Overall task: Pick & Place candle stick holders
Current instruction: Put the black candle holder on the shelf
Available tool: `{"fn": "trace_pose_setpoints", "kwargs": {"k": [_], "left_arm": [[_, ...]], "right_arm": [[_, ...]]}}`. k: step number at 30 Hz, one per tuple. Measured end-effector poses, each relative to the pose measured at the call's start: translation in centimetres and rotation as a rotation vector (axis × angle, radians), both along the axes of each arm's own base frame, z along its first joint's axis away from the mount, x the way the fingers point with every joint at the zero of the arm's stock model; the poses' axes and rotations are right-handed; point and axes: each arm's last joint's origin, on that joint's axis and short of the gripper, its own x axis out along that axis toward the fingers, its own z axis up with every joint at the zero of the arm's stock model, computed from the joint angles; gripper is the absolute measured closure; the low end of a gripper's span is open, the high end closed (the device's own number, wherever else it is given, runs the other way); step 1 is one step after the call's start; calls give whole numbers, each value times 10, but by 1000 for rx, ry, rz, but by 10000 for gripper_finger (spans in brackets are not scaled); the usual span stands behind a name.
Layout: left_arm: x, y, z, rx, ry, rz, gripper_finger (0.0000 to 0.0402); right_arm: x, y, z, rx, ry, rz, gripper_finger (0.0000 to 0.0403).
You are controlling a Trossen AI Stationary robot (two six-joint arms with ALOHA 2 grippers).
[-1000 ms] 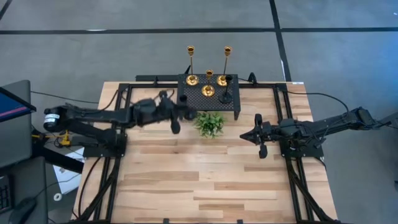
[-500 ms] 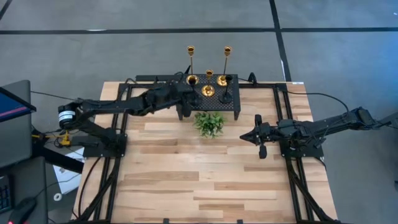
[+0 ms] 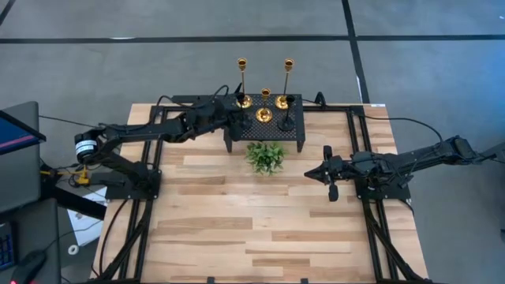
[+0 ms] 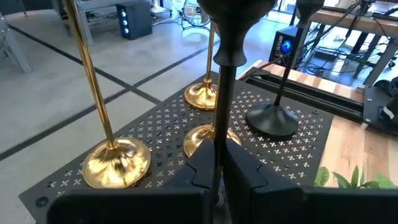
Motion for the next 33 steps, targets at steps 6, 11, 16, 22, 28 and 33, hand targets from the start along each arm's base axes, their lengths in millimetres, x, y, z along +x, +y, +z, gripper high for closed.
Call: {"fn": "trace_pose_setpoints", "kwargs": {"k": [6,11,16,22,28,33], "left_arm": [[0,0,0,-2,1,0,389],[2,1,-3,-13,6,1,389],[10,4,-14,-40,36,4,389],[17,7,-19,-33,20,5,389],[17,10,-18,-25,22,12,389],[15,10,-18,-9,34,34,389]], "right_arm": [[0,0,0,0,0,0,403],[0,0,0,0,0,0,403],[0,0,0,-1,4,0,403],[0,0,-1,-2,8,1,403],[0,0,-1,-4,9,1,403],[0,0,-1,-10,10,2,403]]}}
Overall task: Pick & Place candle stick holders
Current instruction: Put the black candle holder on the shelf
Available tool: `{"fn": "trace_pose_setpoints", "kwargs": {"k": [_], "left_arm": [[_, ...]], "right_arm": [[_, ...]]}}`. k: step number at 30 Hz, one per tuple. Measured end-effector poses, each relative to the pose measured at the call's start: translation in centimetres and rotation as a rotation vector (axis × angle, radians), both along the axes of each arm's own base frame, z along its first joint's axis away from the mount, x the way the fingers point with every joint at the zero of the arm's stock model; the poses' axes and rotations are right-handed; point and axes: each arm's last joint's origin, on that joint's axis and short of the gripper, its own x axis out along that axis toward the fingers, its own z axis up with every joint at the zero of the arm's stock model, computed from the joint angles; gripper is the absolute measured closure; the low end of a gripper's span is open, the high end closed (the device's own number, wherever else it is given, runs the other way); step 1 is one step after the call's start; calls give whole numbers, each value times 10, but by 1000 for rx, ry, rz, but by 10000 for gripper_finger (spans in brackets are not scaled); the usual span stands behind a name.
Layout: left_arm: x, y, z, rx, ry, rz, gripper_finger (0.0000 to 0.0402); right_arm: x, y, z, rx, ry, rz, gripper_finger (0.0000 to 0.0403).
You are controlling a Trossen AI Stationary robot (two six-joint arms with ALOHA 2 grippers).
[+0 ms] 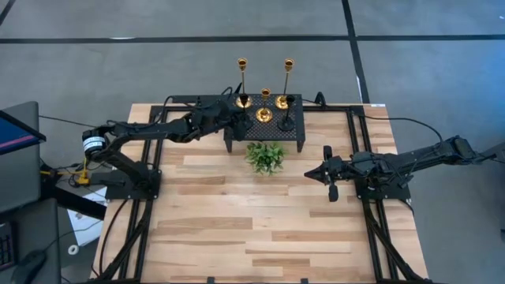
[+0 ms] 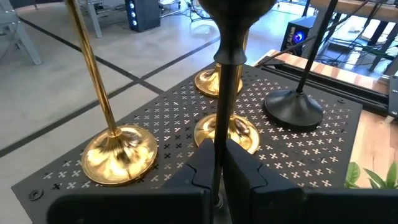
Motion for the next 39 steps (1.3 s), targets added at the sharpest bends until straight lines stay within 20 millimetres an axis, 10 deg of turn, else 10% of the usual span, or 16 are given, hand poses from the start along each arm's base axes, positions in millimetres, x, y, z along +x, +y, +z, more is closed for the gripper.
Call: {"fn": "trace_pose_setpoints", "kwargs": {"k": [39], "left_arm": [[-1,1,-5,-19,38,12,344]], "right_arm": [[0,0,-1,-3,15,-1,403]]}}
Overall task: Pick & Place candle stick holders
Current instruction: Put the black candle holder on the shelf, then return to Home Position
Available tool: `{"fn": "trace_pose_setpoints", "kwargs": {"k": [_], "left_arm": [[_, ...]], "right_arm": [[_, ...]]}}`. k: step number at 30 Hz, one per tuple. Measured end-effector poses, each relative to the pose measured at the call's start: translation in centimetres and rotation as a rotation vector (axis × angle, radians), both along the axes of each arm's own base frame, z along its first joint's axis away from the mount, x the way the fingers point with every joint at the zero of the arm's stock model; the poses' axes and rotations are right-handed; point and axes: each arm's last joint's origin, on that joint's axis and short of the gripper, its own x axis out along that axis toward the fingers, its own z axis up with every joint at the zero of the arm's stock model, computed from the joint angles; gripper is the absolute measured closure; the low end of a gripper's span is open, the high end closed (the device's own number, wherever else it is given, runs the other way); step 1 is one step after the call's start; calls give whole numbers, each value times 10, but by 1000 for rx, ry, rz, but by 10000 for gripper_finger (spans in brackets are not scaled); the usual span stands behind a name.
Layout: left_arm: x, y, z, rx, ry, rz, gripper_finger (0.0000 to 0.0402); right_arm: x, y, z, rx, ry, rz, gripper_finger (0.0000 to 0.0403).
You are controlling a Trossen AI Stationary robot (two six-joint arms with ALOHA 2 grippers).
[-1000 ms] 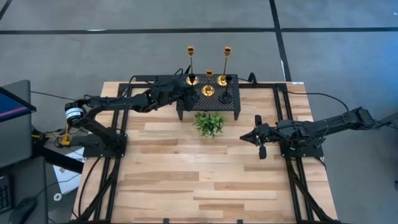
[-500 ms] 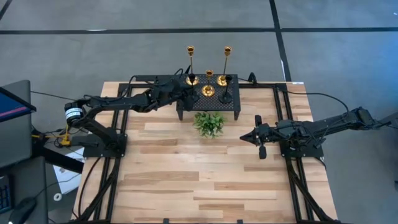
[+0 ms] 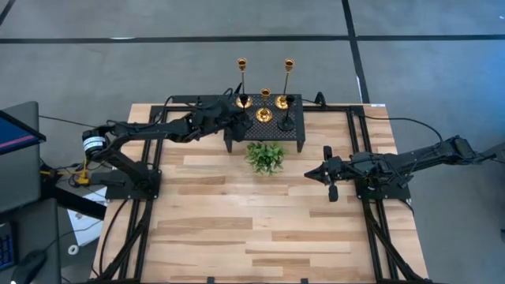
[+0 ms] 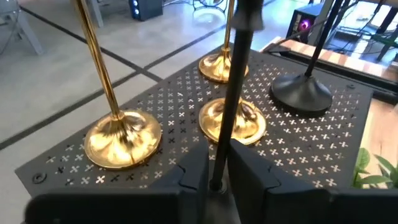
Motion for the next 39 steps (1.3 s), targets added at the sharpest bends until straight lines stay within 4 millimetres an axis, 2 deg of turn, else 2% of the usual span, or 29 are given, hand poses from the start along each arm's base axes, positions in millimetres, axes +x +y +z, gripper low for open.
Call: {"fn": "trace_pose_setpoints", "kwargs": {"k": [11,25,31,39], "left_arm": [[0,1,2,11,-13,29,290],[0,0,2,14,-15,36,200],[-7,-7,15,30,-58,-4,193],[-32,-23,32,18,-36,-27,203]], "right_arm": [[0,0,0,0,4,0,403],[0,0,-1,-2,9,0,403],[0,0,-2,-4,21,0,403],[0,0,-2,-5,22,0,403]]}}
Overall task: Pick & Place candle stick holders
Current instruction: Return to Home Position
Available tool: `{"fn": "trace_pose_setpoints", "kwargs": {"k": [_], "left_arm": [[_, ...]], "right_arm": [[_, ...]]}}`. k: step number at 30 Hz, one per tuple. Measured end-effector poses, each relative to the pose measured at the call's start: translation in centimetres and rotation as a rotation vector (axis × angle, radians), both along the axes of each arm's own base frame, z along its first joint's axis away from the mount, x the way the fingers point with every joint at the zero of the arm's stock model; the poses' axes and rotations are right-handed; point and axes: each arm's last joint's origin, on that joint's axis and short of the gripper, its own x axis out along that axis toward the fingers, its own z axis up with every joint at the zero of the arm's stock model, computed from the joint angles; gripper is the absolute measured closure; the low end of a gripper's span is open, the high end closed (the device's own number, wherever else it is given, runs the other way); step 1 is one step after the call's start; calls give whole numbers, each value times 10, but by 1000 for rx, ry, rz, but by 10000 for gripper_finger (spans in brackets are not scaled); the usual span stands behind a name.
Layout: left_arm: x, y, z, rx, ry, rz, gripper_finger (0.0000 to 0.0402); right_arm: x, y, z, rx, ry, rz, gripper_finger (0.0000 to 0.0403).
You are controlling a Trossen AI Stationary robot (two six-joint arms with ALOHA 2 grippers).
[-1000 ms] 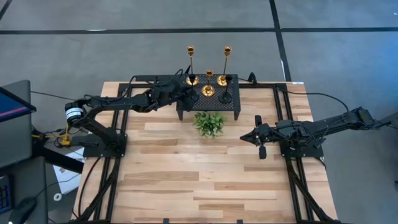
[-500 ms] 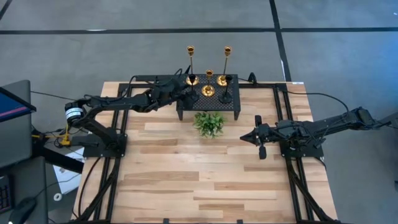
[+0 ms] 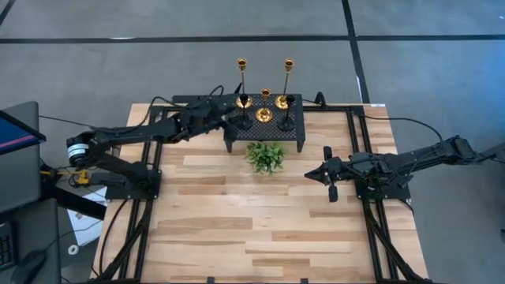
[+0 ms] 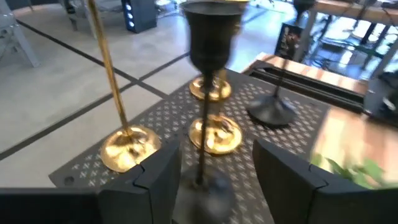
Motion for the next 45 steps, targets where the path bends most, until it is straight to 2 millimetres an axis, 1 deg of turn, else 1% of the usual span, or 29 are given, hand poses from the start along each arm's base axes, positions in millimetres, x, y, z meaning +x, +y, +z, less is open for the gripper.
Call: {"fn": "trace_pose_setpoints", "kwargs": {"k": [4,7,9,12,16,17,20,23,25,27,30,33,35,39,45], "left_arm": [[-11,-15,6,-19,21,-85,212],[-16,-28,11,-27,17,-194,232],[-19,-36,14,-3,23,-262,258],[-24,-48,17,36,43,-327,308],[-32,-66,19,42,60,-402,381],[-34,-70,17,51,64,-424,391],[-39,-83,9,96,86,-487,395],[-44,-95,-1,128,100,-497,398],[-49,-102,-10,147,116,-518,398],[-55,-108,-16,161,93,-549,398],[-65,-115,-26,239,58,-594,399],[-75,-119,-40,351,58,-663,397],[-81,-120,-47,395,29,-698,397],[-94,-119,-61,408,-13,-718,399],[-110,-117,-79,389,-72,-712,397]], "right_arm": [[0,0,0,0,1,0,403],[0,0,0,0,2,0,403],[0,0,0,1,2,0,403],[0,0,0,4,-1,6,403],[0,2,3,29,-11,75,403],[0,3,5,33,-15,91,403],[1,3,13,21,-36,110,403],[1,3,21,-46,-30,139,403],[-3,3,28,-65,-41,167,403],[-7,1,35,-68,-67,172,403],[-17,-2,38,-66,-81,168,403],[-29,-6,41,-72,-106,154,403],[-37,-7,42,-72,-120,146,403],[-54,-9,47,-70,-186,143,403],[-73,-11,48,-67,-247,139,403]]}}
